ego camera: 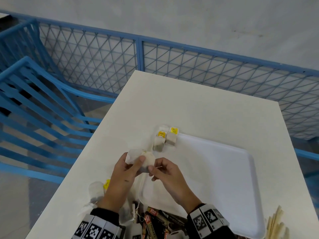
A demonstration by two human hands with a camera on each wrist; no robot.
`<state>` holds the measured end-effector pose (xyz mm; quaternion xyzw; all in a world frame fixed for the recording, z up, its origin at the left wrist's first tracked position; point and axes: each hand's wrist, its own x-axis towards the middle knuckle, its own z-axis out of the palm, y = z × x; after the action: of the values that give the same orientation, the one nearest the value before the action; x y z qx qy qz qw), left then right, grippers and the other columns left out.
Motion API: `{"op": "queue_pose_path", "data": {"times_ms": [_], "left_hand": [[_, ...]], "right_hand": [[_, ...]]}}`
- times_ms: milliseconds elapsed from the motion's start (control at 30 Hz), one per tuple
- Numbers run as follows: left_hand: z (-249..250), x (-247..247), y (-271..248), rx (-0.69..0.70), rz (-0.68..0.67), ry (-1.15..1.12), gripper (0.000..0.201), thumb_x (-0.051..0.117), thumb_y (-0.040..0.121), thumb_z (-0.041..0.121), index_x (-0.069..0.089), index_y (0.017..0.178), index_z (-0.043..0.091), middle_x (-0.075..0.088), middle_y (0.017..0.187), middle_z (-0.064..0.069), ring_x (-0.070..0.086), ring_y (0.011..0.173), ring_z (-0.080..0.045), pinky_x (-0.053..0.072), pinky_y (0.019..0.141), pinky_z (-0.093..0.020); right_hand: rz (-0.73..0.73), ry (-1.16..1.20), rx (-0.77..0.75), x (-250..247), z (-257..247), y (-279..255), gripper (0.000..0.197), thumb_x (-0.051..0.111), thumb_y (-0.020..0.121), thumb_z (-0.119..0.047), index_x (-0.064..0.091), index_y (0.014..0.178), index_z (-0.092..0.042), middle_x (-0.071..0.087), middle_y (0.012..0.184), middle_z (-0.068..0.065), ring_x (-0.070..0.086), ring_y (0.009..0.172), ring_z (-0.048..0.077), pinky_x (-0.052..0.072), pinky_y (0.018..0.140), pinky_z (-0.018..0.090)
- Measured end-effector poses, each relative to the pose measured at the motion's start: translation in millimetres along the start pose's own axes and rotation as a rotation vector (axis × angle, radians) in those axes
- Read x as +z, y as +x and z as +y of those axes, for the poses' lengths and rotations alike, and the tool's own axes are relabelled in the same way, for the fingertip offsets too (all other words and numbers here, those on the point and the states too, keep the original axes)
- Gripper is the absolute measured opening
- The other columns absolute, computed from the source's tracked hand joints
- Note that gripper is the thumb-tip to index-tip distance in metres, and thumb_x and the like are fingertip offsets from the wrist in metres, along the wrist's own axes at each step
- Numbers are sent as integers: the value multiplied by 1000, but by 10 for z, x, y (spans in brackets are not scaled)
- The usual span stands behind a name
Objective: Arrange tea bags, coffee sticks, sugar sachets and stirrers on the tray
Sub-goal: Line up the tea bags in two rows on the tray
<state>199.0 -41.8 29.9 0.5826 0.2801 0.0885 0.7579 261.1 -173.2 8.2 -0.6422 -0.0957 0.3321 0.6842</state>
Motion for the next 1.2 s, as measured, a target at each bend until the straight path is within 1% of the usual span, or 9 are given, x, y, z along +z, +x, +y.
{"op": "queue_pose_path", "data": {"times_ms": [233, 333, 500, 667, 800, 900, 967, 1100, 1200], "left_hand": [[-2, -8, -31, 18, 65, -18, 18, 54, 92, 20, 61, 103, 8, 73, 89, -6, 69, 91, -20, 51, 76, -23], [-24, -47, -22, 9, 71, -20, 17, 54, 92, 16, 61, 104, 6, 73, 92, -6, 69, 89, -18, 54, 73, -19], [-56, -75, -10, -20, 86, -28, 15, 55, 92, 14, 62, 103, 7, 72, 93, -6, 68, 85, -17, 53, 74, -20], [-67, -60, 13, -46, 89, -25, 15, 55, 92, 14, 63, 103, 7, 72, 95, -8, 68, 87, -18, 50, 79, -25], [-73, -54, 30, -71, 100, -34, 16, 56, 91, 15, 63, 102, 6, 72, 97, -11, 68, 89, -21, 50, 80, -27], [-65, -44, 33, -79, 99, -39, 15, 55, 91, 17, 65, 99, 9, 73, 97, -10, 68, 89, -21, 50, 78, -26], [-54, -35, 28, -84, 85, -38, 16, 54, 92, 18, 65, 100, 11, 74, 97, -8, 69, 88, -20, 51, 76, -23], [-40, -13, 15, -90, 55, -26, 20, 55, 91, 18, 65, 105, 7, 73, 101, -8, 69, 92, -20, 55, 76, -20], [-33, -3, 1, -90, 33, -1, 20, 56, 90, 18, 67, 105, 8, 73, 102, -6, 68, 97, -17, 53, 83, -22]], "right_hand": [[116, 89, 70, -210, 76, 69, 4, 62, 87, -4, 58, 85, -3, 61, 71, 5, 60, 64, 13, 51, 64, 21], [267, 54, 125, -352, 153, 194, 2, 62, 86, -4, 61, 85, -4, 61, 71, 8, 57, 61, 15, 51, 61, 19], [552, -26, 114, -534, 221, 472, 11, 67, 82, -6, 58, 78, -9, 60, 68, 6, 57, 56, 18, 54, 66, 30], [533, -116, 143, -597, 208, 684, 11, 65, 85, -12, 61, 74, -14, 65, 71, 6, 60, 62, 16, 49, 57, 24], [552, -320, 161, -628, 260, 783, 17, 65, 84, -21, 61, 67, -19, 62, 64, -1, 57, 69, 18, 46, 68, 32], [577, -421, 154, -624, 267, 810, 12, 65, 84, -23, 66, 81, -12, 62, 72, -3, 56, 77, 16, 45, 76, 30], [579, -464, 147, -614, 261, 826, 14, 66, 84, -22, 67, 86, -8, 64, 81, 1, 56, 80, 15, 43, 75, 26], [618, -469, 111, -598, 291, 832, 13, 69, 80, -19, 58, 82, -14, 60, 83, 4, 54, 86, 21, 40, 75, 26], [556, -448, 24, -516, 228, 722, 11, 66, 83, -20, 56, 87, -17, 59, 88, 5, 52, 75, 14, 38, 68, 20]]}}
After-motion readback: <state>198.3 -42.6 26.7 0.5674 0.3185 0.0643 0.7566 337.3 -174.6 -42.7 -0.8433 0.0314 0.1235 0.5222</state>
